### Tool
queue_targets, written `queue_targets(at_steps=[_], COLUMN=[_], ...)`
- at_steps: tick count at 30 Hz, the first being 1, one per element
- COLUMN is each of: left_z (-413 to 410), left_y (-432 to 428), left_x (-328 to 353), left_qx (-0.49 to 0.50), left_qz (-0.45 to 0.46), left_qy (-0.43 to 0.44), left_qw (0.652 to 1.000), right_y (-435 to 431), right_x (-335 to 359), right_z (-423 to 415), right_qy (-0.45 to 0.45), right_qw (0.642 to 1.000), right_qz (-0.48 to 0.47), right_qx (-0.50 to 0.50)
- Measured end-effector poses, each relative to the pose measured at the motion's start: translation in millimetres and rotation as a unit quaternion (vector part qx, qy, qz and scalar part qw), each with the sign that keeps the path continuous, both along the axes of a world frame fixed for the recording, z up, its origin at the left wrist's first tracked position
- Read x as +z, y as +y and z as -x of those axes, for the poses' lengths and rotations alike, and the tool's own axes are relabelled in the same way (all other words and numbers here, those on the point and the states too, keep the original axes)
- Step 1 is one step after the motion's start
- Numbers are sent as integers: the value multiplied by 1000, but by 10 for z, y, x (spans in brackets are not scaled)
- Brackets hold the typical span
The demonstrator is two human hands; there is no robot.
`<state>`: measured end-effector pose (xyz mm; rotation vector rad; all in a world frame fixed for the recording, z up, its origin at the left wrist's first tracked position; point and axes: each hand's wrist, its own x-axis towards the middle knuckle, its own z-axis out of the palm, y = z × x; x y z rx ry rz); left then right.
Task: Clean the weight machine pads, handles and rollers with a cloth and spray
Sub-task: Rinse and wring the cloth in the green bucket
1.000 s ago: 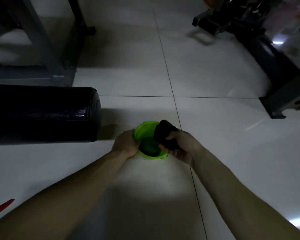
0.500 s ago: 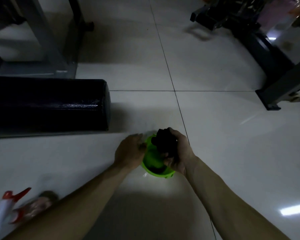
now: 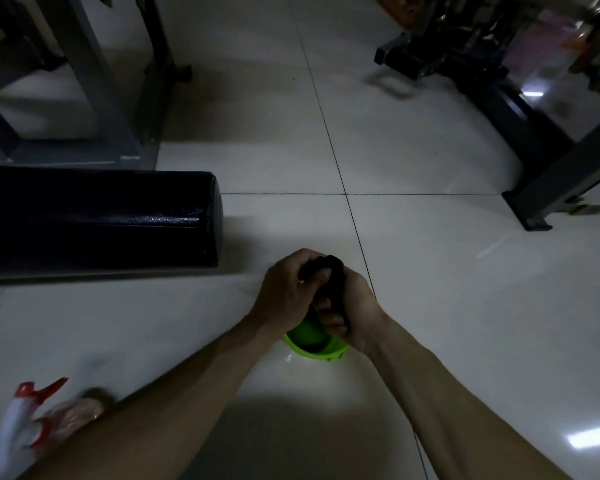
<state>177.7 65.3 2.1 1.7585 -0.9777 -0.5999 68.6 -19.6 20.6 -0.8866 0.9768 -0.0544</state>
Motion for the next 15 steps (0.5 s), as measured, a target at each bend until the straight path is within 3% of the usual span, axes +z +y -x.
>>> queue_targets(at_steps=[2, 3, 5, 8, 9, 10, 11, 12, 13, 15], left_z=[52, 67, 30, -34, -31, -13, 28, 85, 141, 191], left_y=[-21, -30, -71, -105, -111, -112, -105, -82, -46, 12], left_x=[24, 49, 65, 179, 207, 208, 186, 152, 131, 101], left_qx=[39, 56, 85, 110, 116, 121, 116, 100, 71, 3], left_qz=[-5, -16, -52, -122, -131, -125, -105, -70, -39, -22], left_qy=[-13, -1, 97, 354, 379, 344, 248, 99, -49, -225], left_qw=[999, 998, 990, 921, 909, 923, 956, 988, 996, 974], right_y=[37, 48, 27, 19, 6, -12, -18, -38, -73, -104], right_x=[-13, -29, -118, -245, -295, -311, -280, -252, -202, -86], right_z=[-18, -23, 6, 101, 108, 90, 49, 2, -61, -124], right_qy=[46, 71, 101, 121, 133, 140, 135, 126, 107, 48], right_qw=[985, 953, 850, 758, 736, 730, 754, 796, 860, 975], right_qz=[166, 294, 515, 635, 657, 662, 638, 589, 497, 214], right_qx=[5, 21, 54, 92, 97, 98, 78, 62, 35, -31])
